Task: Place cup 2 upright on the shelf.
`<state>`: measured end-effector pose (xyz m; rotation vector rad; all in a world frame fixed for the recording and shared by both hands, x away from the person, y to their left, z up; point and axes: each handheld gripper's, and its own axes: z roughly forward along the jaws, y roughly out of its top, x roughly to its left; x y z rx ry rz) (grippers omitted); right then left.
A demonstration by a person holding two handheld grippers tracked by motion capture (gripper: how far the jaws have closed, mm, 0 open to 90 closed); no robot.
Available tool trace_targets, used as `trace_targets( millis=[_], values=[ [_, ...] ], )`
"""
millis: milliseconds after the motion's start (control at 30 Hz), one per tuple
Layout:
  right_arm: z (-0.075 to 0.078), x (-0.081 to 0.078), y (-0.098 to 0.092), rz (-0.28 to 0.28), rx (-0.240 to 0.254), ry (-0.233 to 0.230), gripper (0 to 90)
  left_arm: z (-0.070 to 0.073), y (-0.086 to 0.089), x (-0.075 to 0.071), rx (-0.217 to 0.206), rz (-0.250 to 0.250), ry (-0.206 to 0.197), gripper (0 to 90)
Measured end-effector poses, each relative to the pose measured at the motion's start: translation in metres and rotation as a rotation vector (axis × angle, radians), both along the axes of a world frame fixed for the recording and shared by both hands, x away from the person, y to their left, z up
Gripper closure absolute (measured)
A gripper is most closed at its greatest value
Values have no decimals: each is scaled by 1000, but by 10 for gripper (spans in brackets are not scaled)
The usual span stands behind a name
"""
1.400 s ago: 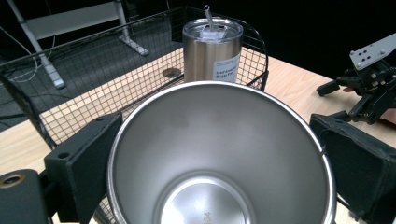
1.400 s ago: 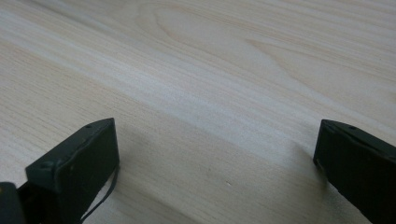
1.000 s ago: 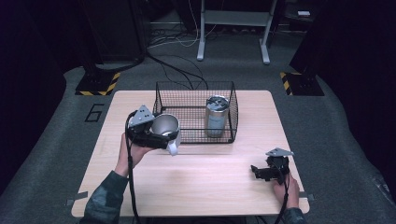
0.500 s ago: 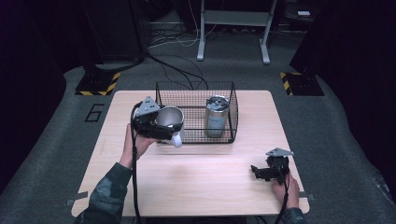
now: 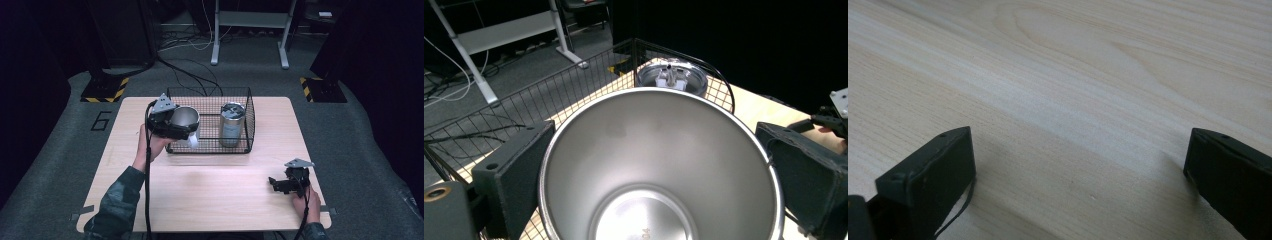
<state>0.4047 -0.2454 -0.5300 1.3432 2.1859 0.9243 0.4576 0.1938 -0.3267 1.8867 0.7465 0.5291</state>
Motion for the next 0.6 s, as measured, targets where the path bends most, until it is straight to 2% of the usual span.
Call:
trace_targets(
  millis=[600],
  values=[
    [0,0,0,-1,-1,2,0,2,-10,28,18,38,7,63]
  ],
)
